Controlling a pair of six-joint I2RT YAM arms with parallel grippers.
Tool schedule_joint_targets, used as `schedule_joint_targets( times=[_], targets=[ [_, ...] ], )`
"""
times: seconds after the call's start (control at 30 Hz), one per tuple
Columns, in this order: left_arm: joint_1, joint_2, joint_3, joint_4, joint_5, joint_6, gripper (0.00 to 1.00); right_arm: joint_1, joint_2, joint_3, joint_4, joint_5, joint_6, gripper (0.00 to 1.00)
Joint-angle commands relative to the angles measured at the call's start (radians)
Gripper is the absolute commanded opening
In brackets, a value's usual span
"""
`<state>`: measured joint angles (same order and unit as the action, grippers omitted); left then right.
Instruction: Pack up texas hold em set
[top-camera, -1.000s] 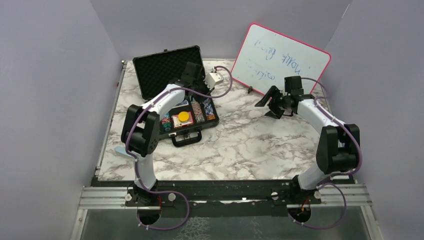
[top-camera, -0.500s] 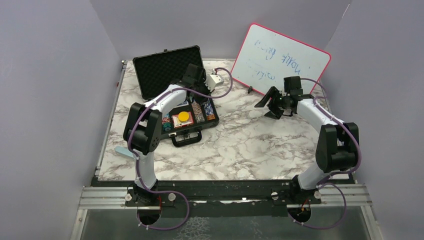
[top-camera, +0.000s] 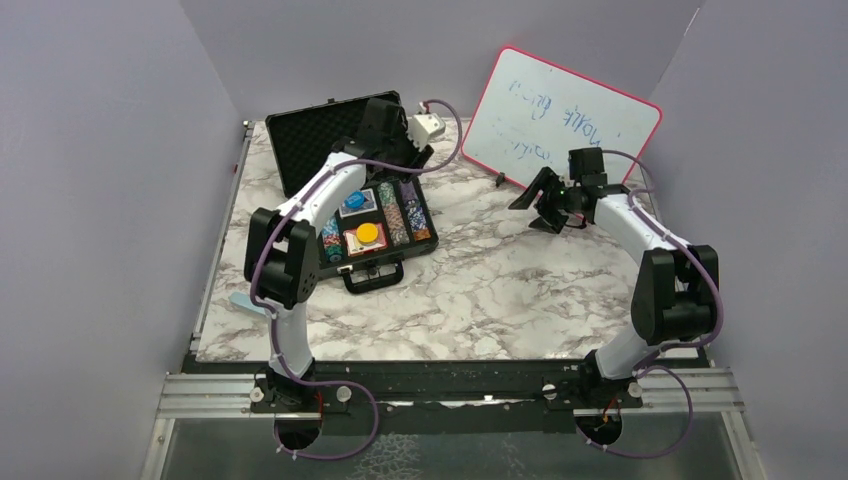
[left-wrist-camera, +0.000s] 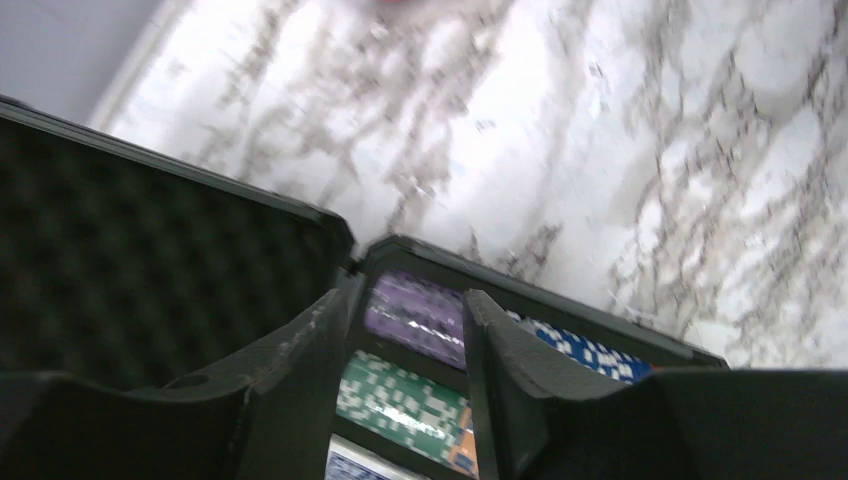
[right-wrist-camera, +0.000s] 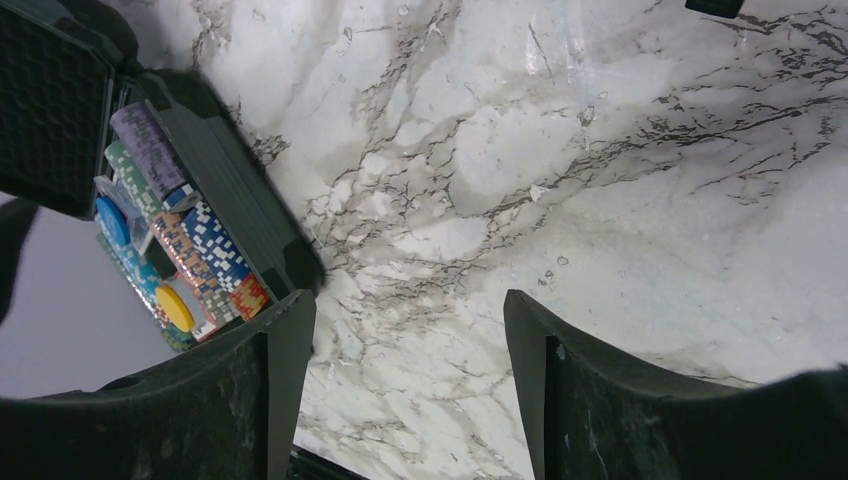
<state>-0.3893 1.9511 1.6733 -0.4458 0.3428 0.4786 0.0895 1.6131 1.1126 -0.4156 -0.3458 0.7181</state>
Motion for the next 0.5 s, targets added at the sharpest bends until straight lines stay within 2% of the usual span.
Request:
schedule_joint_targets(
  times=[0.0,0.13,0.27,0.47],
  targets=[
    [0.034,-0.046,0.064,0.091,0.004,-0.091,0.51,-0.005,-0.03,0.015,-0.012,-0.011,-0.017,0.72],
    [0.091,-0.083,0.035,0.191,-0.154,-0.228,0.56,-0.005,-0.046,0.016,-0.014,-0.006,-0.021,0.73],
    [0.206,-0.15,-0.056,0.29,-0.253,-0.433,0.58,-0.005,-0.047,0.014,-0.016,-0.005,-0.024,0.73],
    [0.369,-0.199,-0.152,0.292,-0.443,-0.621,0.6,-0.005,-0.027,0.006,-0.015,-0.024,-0.023,0.72]
  ],
)
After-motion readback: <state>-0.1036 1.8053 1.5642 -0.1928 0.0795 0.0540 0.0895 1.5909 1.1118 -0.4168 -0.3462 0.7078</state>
